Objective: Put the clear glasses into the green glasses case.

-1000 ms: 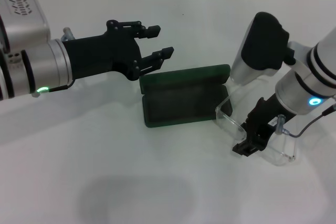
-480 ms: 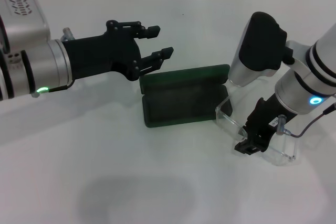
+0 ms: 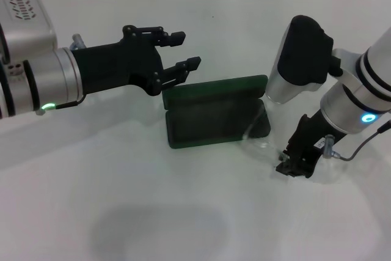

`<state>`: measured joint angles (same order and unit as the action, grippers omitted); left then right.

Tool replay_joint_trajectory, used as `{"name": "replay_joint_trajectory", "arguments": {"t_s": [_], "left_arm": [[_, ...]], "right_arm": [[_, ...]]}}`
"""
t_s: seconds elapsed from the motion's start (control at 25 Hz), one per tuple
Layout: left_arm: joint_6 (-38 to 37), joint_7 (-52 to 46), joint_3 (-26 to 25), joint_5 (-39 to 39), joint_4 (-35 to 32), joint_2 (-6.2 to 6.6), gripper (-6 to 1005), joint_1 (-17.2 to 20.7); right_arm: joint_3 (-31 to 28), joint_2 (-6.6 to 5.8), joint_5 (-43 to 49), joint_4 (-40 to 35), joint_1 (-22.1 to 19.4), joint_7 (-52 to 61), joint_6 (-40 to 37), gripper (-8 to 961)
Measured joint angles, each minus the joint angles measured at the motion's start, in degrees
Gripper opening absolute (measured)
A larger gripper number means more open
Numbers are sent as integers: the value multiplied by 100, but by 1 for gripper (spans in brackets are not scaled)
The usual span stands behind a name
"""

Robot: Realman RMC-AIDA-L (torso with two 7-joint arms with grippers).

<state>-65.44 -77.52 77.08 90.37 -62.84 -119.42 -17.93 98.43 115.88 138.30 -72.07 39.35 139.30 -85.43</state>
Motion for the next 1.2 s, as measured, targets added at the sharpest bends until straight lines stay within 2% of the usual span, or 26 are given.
{"name": "replay_joint_trajectory", "arguments": {"t_s": [0.12, 0.24, 0.32, 0.6, 0.76, 0.88, 0.96, 1.2], "left_arm": [[9, 3, -32, 11, 0, 0, 490, 1], [2, 7, -110, 31, 0, -13, 490, 6], [-23, 9, -158, 14, -1, -14, 490, 34], [-31, 9, -197, -240, 1, -28, 491, 198], [-119, 9, -209, -627, 46, -13, 491, 334], [-485, 20, -210, -693, 216, -3, 491, 233], [-777, 25, -229, -716, 383, 1, 491, 100], [-1766, 172, -637, -1171, 1196, 10, 491, -290]], "right_arm": [[-1, -11, 4, -37, -10, -57, 52, 286], [-103, -23, 5, -155, -83, -181, 100, 209], [-301, -29, -12, -268, -177, -333, 132, 157], [-1337, 3, -647, -568, -886, -1677, 200, 129], [-1686, 12, -1333, -600, -1302, -2928, 249, 129], [-1763, 15, -1877, -456, -1523, -3843, 351, 129], [-1750, 20, -2707, 16, -1729, -5290, 587, 129], [-1750, 7, -4574, 1163, -1968, -7919, 882, 128]]}}
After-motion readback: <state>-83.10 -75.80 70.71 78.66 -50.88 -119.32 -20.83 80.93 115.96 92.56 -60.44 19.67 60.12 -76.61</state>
